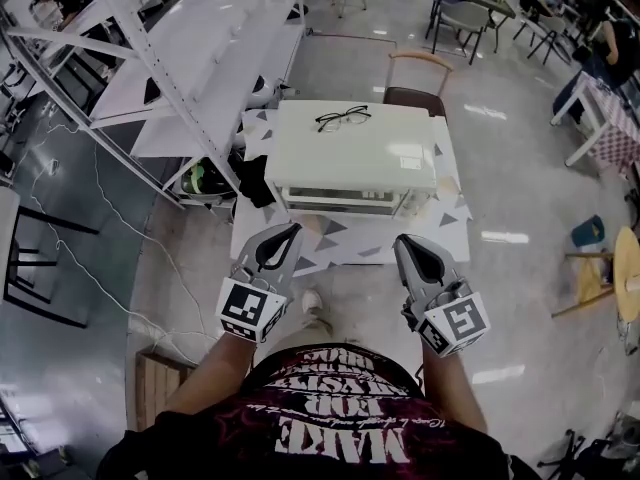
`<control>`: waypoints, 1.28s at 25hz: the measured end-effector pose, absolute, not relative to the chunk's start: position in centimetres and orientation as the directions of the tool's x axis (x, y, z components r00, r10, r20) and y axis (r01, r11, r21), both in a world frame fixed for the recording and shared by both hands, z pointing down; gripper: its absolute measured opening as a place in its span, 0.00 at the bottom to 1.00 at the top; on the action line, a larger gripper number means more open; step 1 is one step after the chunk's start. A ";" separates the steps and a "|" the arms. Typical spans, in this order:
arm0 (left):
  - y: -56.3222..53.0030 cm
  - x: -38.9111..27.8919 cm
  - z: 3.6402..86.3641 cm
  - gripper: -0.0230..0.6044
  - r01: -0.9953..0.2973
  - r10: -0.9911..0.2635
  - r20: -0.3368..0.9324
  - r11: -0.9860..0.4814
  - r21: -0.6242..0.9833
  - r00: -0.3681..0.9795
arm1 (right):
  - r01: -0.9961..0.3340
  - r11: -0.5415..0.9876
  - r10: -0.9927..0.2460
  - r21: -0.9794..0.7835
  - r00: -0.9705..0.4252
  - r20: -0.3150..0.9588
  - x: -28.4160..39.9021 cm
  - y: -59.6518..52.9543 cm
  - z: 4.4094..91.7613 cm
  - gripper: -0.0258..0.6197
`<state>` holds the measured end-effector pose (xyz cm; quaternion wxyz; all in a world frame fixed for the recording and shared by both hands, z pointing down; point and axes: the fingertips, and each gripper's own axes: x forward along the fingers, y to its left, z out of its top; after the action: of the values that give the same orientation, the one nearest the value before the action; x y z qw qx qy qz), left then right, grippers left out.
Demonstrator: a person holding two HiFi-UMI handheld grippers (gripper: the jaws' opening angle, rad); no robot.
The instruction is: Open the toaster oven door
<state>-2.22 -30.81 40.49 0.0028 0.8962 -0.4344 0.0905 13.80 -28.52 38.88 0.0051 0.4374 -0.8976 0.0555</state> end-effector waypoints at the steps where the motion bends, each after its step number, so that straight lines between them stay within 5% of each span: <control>1: -31.2 -2.5 40.7 0.04 -0.780 -0.779 0.169 -0.621 -0.073 0.604 | -0.784 0.614 -0.782 -0.095 -0.620 0.058 13.5 -29.0 38.9 0.08; 32: -43.3 -4.9 51.8 0.04 -0.790 -0.730 0.384 -0.613 -0.001 0.566 | -0.797 0.580 -0.783 -0.169 -0.603 0.153 12.3 -36.7 42.4 0.08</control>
<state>-4.89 -43.34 51.76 0.0857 0.8806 -0.4314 0.1760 12.32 -36.69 42.37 0.0307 0.4447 -0.8883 0.1107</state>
